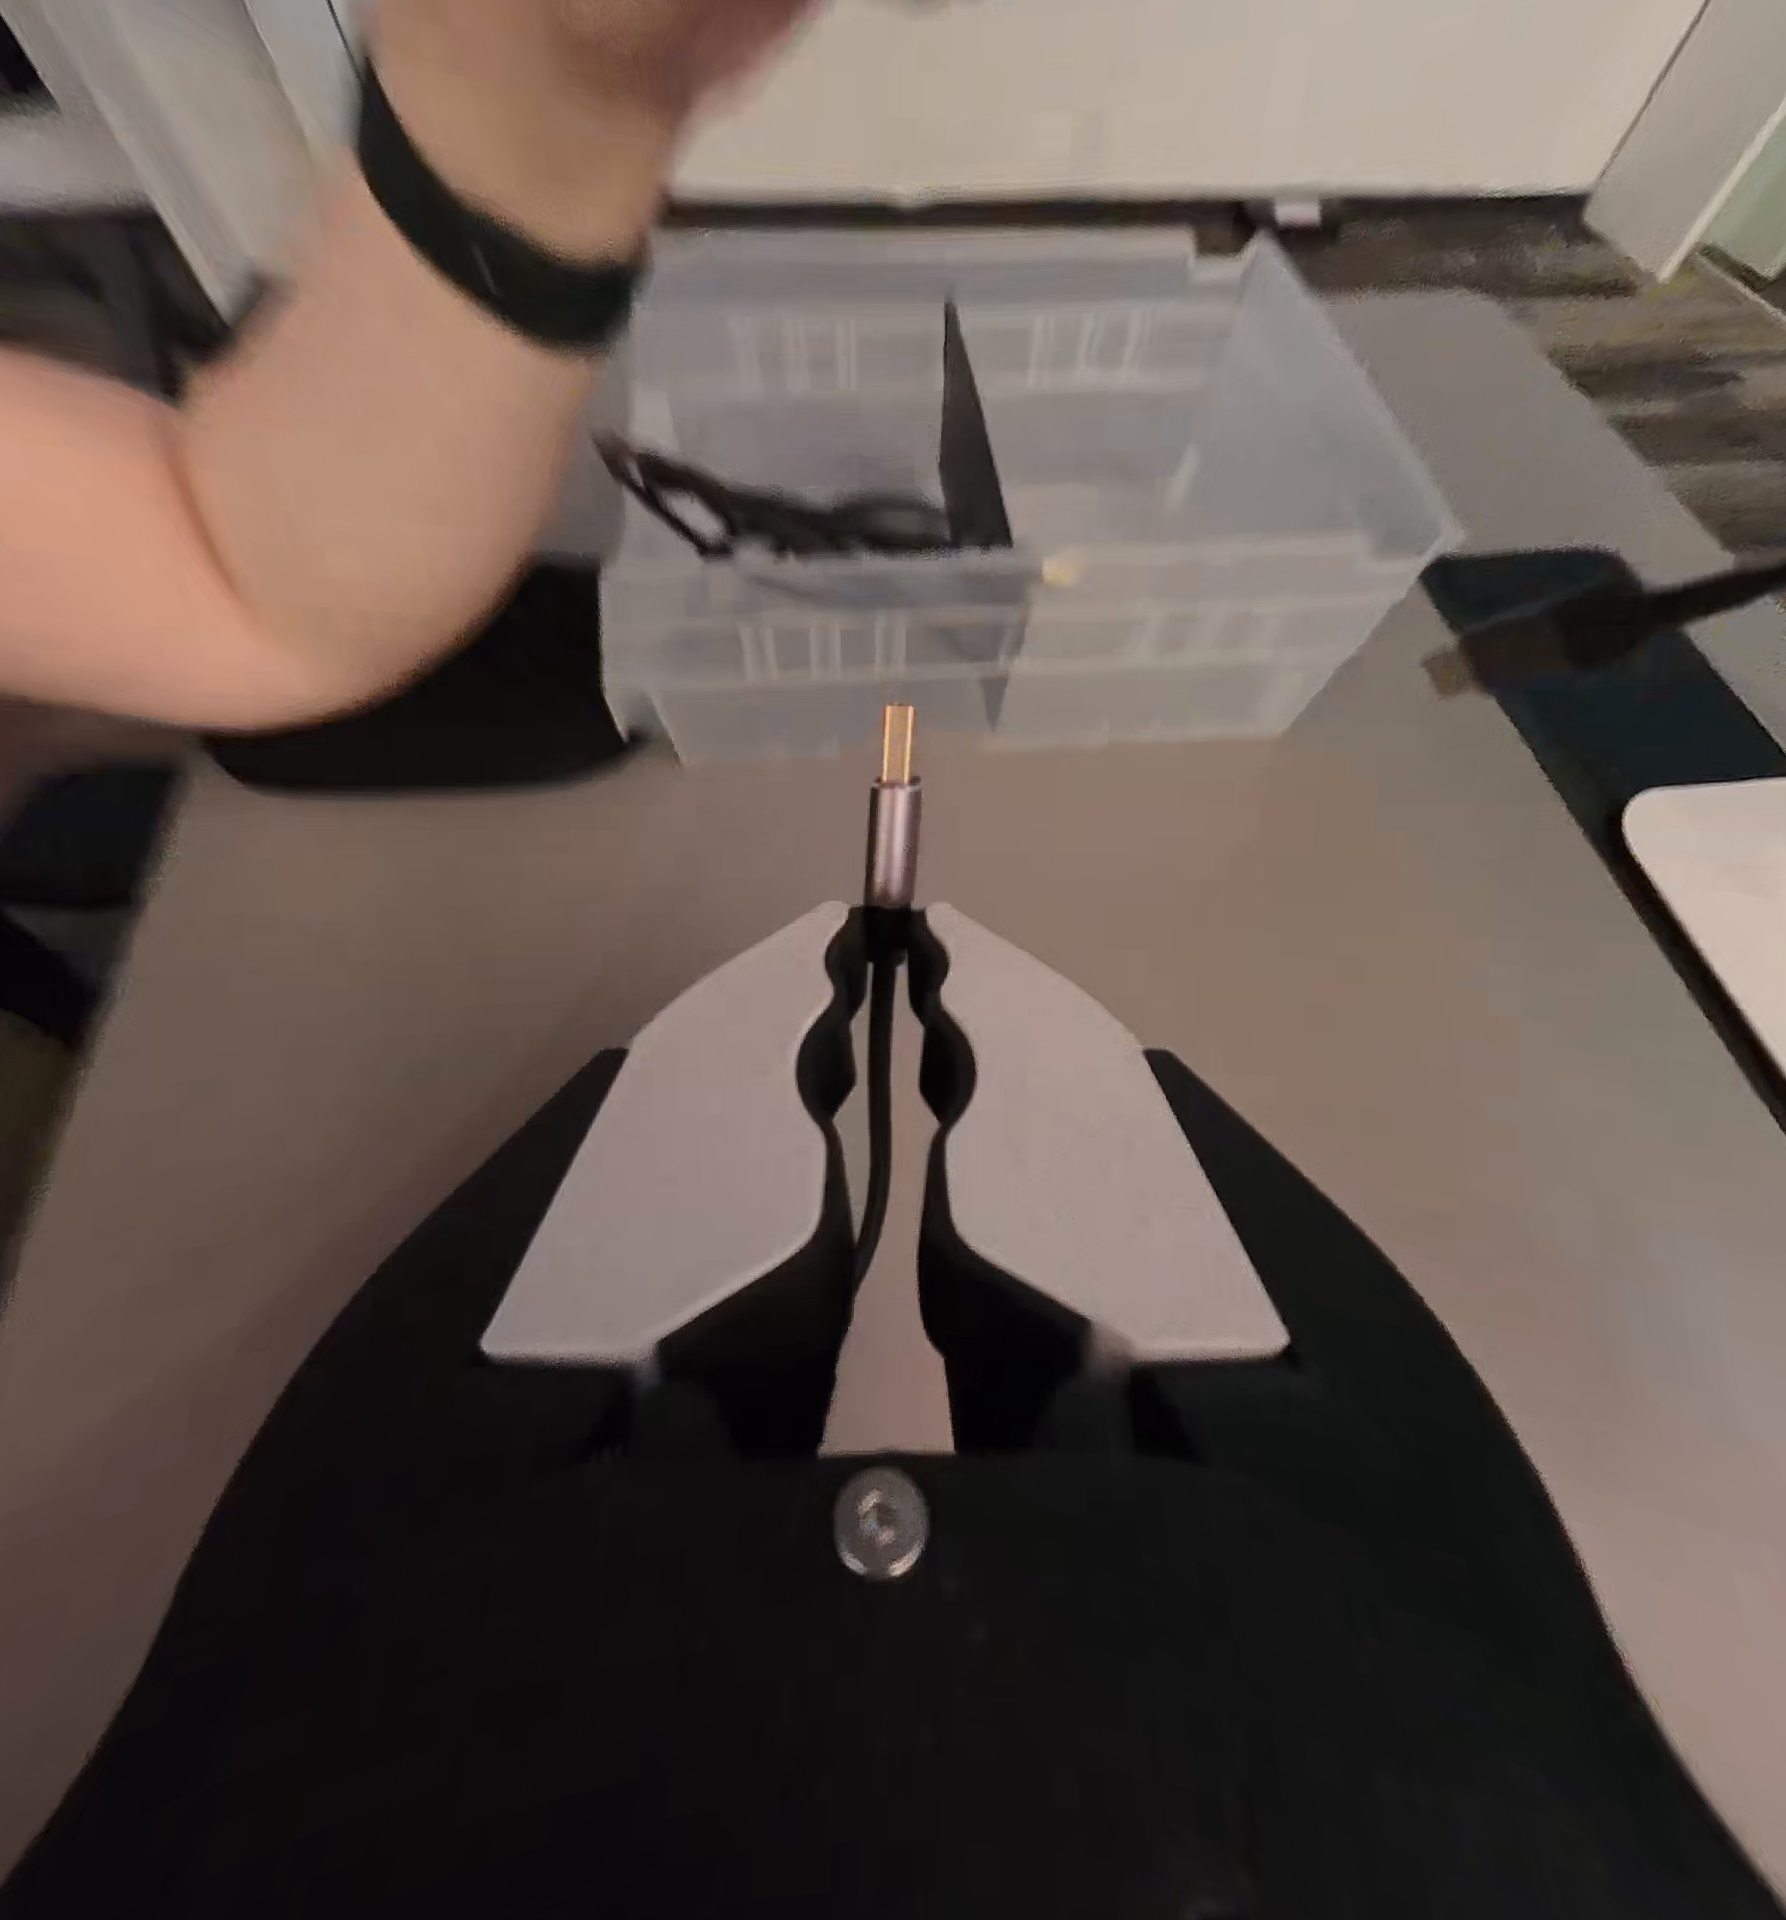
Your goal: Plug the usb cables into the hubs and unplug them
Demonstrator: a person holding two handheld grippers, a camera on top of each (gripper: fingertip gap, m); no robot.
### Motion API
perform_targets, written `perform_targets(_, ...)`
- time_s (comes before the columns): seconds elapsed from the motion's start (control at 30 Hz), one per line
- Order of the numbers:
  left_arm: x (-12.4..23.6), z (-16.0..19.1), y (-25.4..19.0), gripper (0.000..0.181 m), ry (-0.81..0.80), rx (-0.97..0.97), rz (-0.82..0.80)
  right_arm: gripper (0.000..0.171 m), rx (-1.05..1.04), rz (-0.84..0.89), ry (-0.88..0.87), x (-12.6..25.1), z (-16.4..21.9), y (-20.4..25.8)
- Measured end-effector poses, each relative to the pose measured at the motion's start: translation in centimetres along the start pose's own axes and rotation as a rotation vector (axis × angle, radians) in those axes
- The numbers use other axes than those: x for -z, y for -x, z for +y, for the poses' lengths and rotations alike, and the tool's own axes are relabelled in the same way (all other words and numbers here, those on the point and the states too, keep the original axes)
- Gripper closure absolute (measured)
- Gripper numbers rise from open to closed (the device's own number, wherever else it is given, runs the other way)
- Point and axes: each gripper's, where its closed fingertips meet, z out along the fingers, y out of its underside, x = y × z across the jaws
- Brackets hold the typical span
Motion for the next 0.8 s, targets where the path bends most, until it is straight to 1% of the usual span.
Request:
perform_targets(0.13, -0.7, -0.6, -0.8, 0.165, -0.016, -0.059, -0.028, 0.163, -0.131, -0.102, -0.166, 3.7, -4.4, 0.9)
perform_targets(0.3, -1.4, -1.8, -1.9, 0.165, -0.071, -0.105, -0.062, 0.163, -0.338, -0.211, -0.303, 6.9, -7.2, 1.3)
perform_targets(0.4, -1.7, -2.1, -2.4, 0.165, -0.088, -0.167, -0.092, 0.163, -0.458, -0.286, -0.360, 8.3, -7.8, 1.1)
perform_targets(0.5, -1.8, -2.3, -2.6, 0.165, -0.093, -0.238, -0.139, 0.163, -0.530, -0.292, -0.379, 9.0, -7.6, 0.4)
perform_targets(0.6, -2.0, -2.2, -2.9, 0.165, -0.079, -0.306, -0.162, 0.163, -0.623, -0.387, -0.423, 9.7, -8.0, 0.6)
perform_targets(0.67, -2.3, -2.0, -3.3, 0.165, -0.070, -0.333, -0.162, 0.163, -0.674, -0.446, -0.424, 9.6, -7.9, 0.8)
perform_targets(0.8, -2.6, -2.1, -4.0, 0.165, -0.075, -0.362, -0.157, 0.163, -0.764, -0.508, -0.419, 9.1, -7.6, 0.7)
